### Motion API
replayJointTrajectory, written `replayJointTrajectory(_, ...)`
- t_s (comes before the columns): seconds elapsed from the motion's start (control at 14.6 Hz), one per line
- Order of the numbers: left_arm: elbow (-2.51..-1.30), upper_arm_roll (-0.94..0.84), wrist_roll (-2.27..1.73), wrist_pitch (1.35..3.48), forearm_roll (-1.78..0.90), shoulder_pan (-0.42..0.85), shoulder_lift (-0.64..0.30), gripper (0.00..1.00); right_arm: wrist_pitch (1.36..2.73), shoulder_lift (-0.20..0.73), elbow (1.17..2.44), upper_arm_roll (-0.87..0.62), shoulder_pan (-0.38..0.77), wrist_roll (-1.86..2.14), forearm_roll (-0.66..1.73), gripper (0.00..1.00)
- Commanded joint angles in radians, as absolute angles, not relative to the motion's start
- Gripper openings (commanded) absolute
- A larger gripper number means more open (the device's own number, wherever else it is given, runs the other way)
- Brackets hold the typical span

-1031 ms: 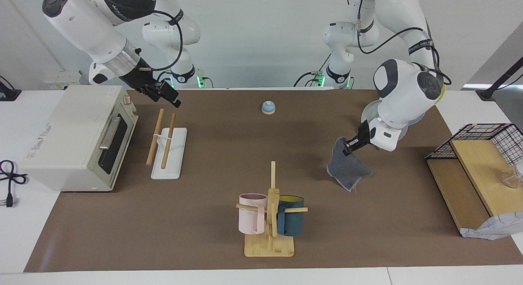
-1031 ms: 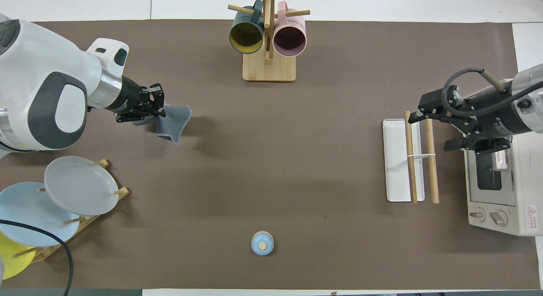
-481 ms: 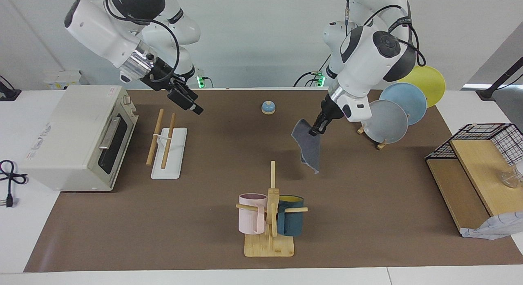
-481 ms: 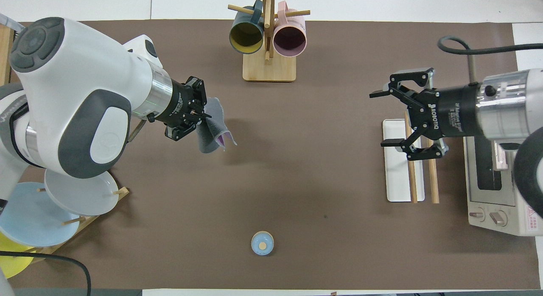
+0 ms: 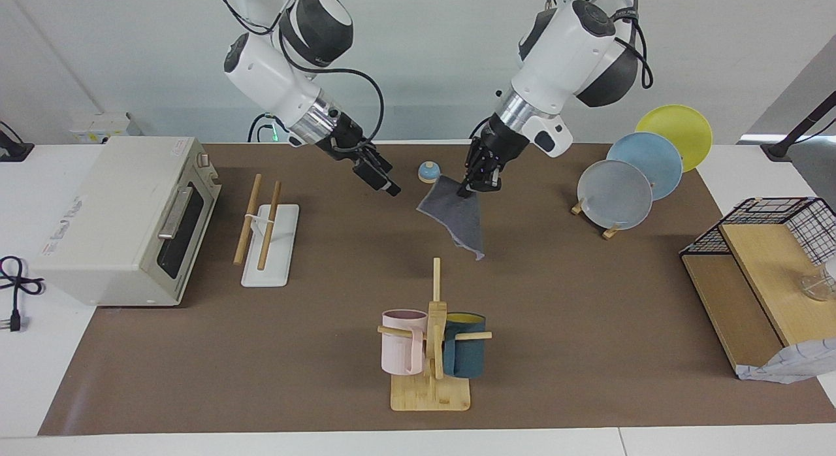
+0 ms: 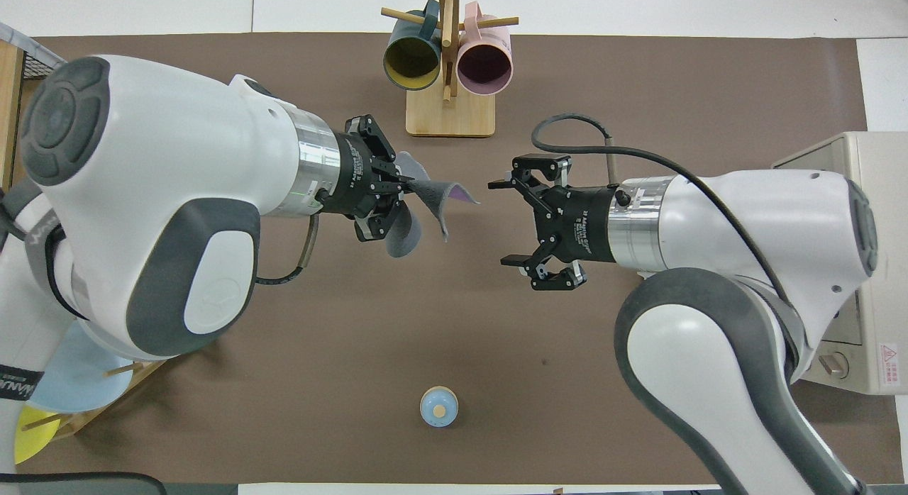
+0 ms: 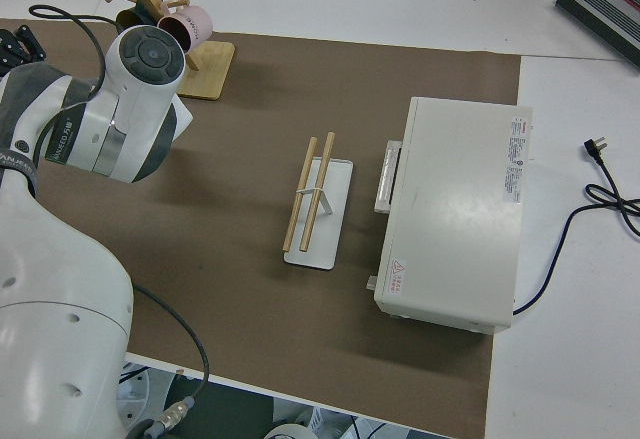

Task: Fold towel and hang on rack
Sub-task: 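Grasp the towel with the right gripper from the left gripper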

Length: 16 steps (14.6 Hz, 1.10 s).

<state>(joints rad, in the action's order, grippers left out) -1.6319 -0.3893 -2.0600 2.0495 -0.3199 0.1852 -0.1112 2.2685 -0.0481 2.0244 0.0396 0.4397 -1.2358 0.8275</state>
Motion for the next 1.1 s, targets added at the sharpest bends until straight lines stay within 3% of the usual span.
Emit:
replayJointTrajectory(0.0,-1.687,-0.390,-2.201,2.130,-0.333,0.227,-0.078,0.00,2.269,-0.044,2.026,0.044,0.443,-1.279,0.859,1.00)
replayJointTrajectory(0.55,-1.724,-0.390,-2.255,2.171,-0.333,0.247,-0.061,0.00,2.286,0.018,1.964,0.044,0.456,-1.249,0.857,0.99)
replayJointTrajectory(0.69,-1.723,-0.390,-2.270,2.172,-0.333,0.247,-0.061,0.00,2.276,0.018,1.962,0.044,0.446,-1.209,0.857,0.57)
replayJointTrajectory(0.82,-1.724,-0.390,-2.279,2.174,-0.333,0.247,-0.061,0.00,2.273,0.021,1.951,0.046,0.440,-1.183,0.861,0.00)
replayJointTrajectory(1.03,-1.723,-0.390,-2.290,2.172,-0.333,0.248,-0.061,0.00,2.218,0.041,1.899,0.049,0.411,-1.180,0.859,0.00)
